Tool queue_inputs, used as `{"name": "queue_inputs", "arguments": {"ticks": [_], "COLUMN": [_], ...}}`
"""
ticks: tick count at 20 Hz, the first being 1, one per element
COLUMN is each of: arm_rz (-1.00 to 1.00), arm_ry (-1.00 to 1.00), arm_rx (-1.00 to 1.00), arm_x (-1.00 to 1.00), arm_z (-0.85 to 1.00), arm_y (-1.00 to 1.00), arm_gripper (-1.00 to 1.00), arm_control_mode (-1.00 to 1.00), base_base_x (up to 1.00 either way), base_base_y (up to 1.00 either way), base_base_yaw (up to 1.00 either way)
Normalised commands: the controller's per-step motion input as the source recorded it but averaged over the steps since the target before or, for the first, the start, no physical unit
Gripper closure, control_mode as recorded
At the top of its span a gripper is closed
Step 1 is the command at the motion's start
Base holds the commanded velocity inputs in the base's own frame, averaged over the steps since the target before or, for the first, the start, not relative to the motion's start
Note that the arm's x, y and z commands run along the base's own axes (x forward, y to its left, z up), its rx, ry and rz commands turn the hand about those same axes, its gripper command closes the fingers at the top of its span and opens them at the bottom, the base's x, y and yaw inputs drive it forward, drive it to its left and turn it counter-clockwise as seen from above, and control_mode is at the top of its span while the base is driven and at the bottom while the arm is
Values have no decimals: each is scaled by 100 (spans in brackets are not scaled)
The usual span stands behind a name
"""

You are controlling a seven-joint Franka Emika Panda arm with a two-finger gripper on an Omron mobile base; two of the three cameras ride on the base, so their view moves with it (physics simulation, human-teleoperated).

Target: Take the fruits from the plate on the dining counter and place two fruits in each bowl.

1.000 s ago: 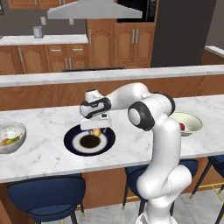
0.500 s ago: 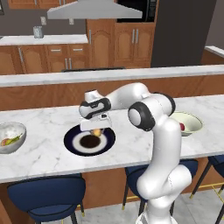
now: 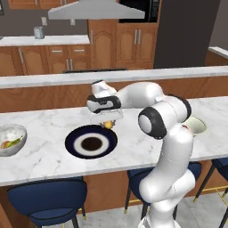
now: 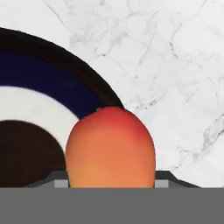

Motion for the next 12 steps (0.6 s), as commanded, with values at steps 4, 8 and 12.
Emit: {"name": "queue_inputs", "arguments": {"ticks": [4,8,12], "arm_rz": [-9,-20,-18], "arm_ry": [-2,0,-1], "arm_rx": [-13,-3,0], "arm_x": [-18,-20,-43], "arm_z": [85,80,53], "arm_y": [-96,-100,-100], "arm_gripper": [100,100,100], "arm_control_mode": [-100,-100,-100], "base_base_x": [0,0,0], "base_base_y": [0,0,0], "base_base_yaw": [0,0,0]}}
